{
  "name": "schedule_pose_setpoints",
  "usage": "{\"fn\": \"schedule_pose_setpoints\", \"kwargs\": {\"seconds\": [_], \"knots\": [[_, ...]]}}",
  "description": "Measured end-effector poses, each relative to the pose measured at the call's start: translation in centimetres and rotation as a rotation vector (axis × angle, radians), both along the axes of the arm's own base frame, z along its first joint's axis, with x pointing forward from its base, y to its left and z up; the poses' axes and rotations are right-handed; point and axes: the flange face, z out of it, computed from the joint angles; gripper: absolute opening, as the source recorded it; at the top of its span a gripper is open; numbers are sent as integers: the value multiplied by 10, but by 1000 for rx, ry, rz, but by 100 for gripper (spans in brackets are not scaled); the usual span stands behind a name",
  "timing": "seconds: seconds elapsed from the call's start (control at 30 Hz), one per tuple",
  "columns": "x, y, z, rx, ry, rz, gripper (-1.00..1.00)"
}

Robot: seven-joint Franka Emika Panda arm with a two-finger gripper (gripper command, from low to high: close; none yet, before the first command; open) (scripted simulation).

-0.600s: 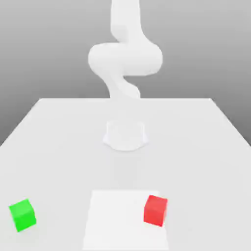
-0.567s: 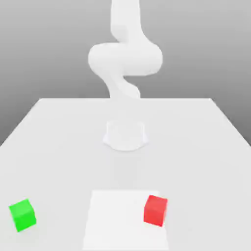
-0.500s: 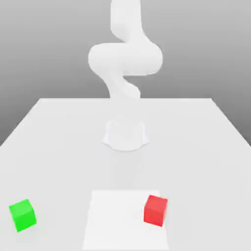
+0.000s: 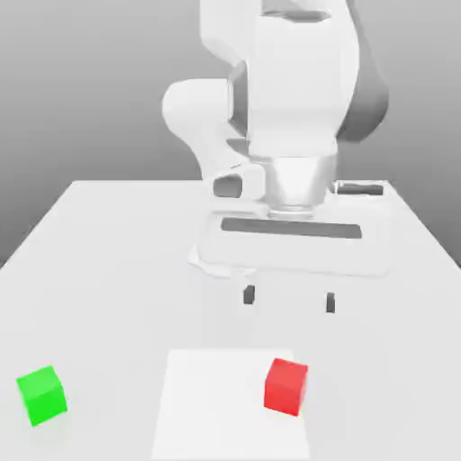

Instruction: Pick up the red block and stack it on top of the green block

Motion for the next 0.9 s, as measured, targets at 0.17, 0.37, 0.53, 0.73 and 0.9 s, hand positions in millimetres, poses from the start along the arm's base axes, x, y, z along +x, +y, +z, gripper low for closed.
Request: {"fn": "schedule_pose_setpoints", "kwargs": {"seconds": [0.17, 0.37, 0.53, 0.73, 0.9], "knots": [[-24, 6, -80, -4, 104, -48, 0], [-27, 6, -123, -5, 109, -51, -100], [-27, 6, -125, -5, 108, -51, -100], [-25, 2, -70, -5, 108, -53, -100], [1, -89, -55, 1, 113, -108, -100]]}}
